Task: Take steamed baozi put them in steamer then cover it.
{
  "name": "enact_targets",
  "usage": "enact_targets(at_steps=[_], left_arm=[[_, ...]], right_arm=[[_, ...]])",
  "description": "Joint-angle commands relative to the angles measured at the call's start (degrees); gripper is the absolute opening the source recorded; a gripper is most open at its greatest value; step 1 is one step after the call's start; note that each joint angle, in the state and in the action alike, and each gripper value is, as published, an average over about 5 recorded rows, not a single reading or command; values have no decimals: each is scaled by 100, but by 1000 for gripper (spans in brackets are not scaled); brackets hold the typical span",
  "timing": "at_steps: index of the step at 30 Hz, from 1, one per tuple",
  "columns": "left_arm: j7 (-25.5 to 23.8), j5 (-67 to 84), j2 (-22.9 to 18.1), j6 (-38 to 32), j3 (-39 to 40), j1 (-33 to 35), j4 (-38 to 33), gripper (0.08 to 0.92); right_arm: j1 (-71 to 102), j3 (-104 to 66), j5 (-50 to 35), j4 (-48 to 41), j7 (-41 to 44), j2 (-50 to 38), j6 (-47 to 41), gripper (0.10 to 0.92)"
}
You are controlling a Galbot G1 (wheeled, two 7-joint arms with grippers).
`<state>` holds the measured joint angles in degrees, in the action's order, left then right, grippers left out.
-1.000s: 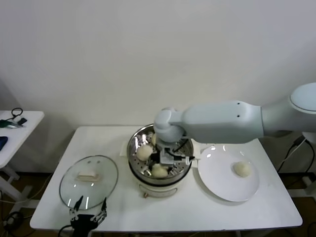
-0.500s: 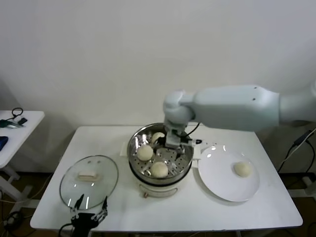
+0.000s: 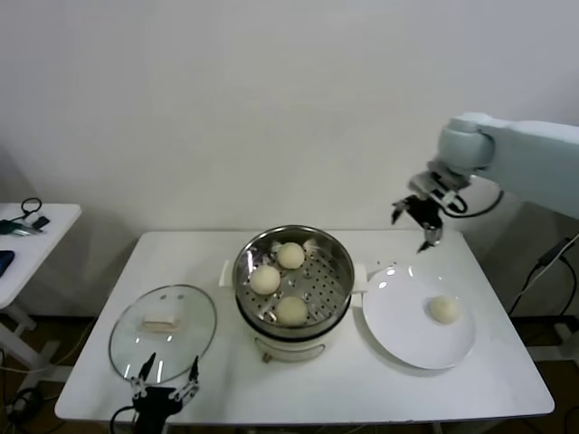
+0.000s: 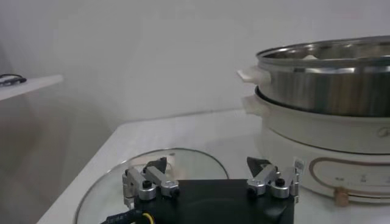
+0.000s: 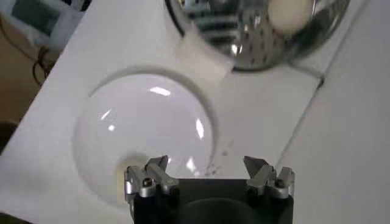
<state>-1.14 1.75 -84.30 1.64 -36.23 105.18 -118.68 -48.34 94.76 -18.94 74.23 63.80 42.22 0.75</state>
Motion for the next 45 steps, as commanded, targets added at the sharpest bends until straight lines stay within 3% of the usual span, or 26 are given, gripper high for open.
enact_targets(at_steps=[1, 9, 30, 34, 40, 45], left_arm=[[-2, 4, -18, 5, -7, -11, 7, 823], [5, 16, -57, -2, -32, -5, 47, 823], [23, 6, -57, -40, -28, 11, 160, 823], [25, -8, -53, -48, -24, 18, 161, 823], [30, -31, -47, -42, -25, 38, 131, 823], [34, -53, -51, -40, -18, 56, 95, 823]], right_arm=[[1787, -927, 606, -501, -90, -1152, -727, 823], [3253, -2139, 1387, -1058, -234, -908, -721, 823], [4267, -3097, 1706, -1758, -586, -246, -718, 823], [4259, -3132, 1698, -1731, -623, -219, -728, 820], [3908, -2876, 1528, -1402, -531, -406, -764, 721], [2892, -2038, 1073, -903, -489, -606, -892, 705]])
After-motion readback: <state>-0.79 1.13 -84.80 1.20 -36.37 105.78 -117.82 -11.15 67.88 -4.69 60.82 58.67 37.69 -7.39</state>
